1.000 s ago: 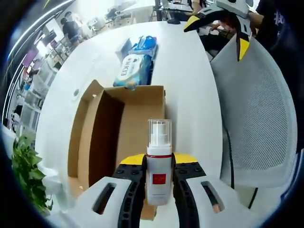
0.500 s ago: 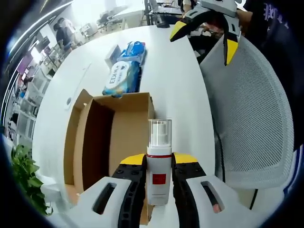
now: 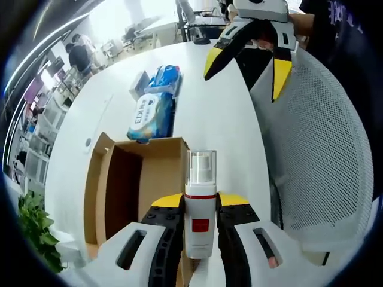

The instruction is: Operate the shoe box by opening the lid, removing the specified soft item, and placing it in the target area until the item is outside and the box remains undamaged.

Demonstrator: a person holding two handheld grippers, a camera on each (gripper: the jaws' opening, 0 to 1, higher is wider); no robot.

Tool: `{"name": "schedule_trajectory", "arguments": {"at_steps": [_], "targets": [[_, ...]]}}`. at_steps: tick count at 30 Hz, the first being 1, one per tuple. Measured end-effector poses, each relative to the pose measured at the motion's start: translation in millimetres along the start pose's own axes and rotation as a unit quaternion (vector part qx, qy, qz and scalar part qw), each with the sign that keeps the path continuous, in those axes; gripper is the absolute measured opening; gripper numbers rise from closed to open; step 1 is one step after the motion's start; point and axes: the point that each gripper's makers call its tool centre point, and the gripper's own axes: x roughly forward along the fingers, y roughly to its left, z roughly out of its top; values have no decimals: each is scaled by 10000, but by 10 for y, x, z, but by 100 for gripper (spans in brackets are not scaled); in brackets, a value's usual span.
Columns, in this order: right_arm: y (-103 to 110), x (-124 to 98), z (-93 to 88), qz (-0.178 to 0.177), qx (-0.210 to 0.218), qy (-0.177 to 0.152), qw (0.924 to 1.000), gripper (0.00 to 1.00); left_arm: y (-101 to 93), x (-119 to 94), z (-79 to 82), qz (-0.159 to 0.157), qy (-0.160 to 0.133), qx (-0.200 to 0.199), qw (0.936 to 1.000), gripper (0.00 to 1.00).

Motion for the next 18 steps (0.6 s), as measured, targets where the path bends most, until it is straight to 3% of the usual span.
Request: {"name": "schedule_trajectory", "arguments": {"at_steps": [18], "targets": [[14, 68, 78, 64, 937, -168, 9954, 42, -72, 121, 338, 193, -476, 57, 9987, 19]]}}
